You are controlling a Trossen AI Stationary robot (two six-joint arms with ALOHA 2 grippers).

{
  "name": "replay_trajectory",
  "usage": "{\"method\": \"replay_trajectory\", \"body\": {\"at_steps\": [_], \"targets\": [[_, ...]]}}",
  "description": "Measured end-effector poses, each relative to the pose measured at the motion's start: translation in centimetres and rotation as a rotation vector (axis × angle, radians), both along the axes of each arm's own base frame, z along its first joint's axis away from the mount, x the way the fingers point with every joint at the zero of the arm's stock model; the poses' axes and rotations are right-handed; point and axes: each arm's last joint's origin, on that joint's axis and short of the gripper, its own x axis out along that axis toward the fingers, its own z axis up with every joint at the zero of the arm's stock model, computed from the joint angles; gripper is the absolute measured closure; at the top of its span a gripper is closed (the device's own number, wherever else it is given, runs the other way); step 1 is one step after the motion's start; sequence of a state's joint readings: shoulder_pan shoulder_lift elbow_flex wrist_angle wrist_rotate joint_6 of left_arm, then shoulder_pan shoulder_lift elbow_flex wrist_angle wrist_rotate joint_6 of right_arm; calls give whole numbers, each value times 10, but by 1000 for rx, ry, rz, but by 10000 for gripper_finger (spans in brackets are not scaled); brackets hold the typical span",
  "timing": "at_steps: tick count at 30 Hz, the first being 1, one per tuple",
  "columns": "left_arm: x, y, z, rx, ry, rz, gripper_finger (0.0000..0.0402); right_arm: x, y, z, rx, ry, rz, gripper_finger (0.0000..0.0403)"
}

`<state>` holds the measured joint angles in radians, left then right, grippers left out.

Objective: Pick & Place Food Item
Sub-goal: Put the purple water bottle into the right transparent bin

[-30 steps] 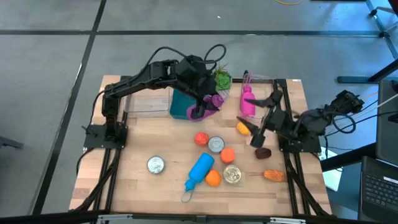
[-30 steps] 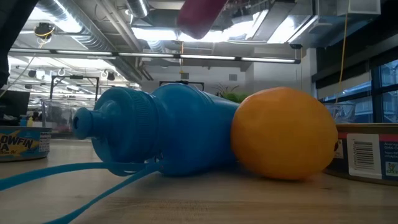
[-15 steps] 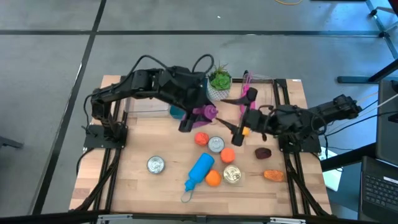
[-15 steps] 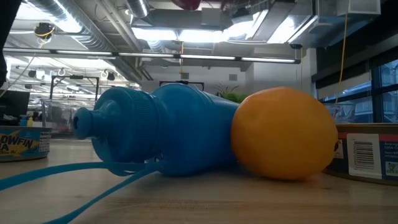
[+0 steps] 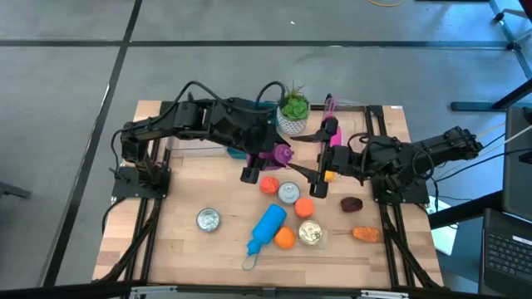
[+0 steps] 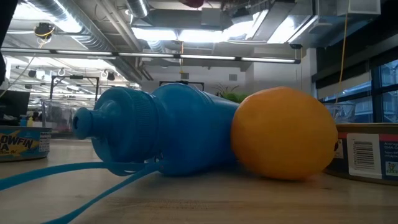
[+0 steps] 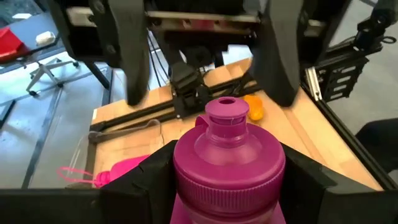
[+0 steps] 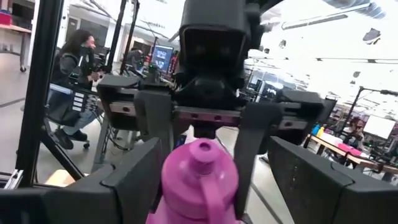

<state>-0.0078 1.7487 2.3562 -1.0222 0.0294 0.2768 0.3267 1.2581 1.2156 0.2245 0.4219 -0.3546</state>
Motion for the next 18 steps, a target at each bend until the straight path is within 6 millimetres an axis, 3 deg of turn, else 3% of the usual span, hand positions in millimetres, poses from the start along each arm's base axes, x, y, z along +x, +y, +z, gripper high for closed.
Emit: {"method": "replay_trajectory", "body": {"at_steps": [18], "targets": [[2, -2, 3, -13, -30, -24, 192, 10, -1, -2, -11, -42, 25, 113]]}}
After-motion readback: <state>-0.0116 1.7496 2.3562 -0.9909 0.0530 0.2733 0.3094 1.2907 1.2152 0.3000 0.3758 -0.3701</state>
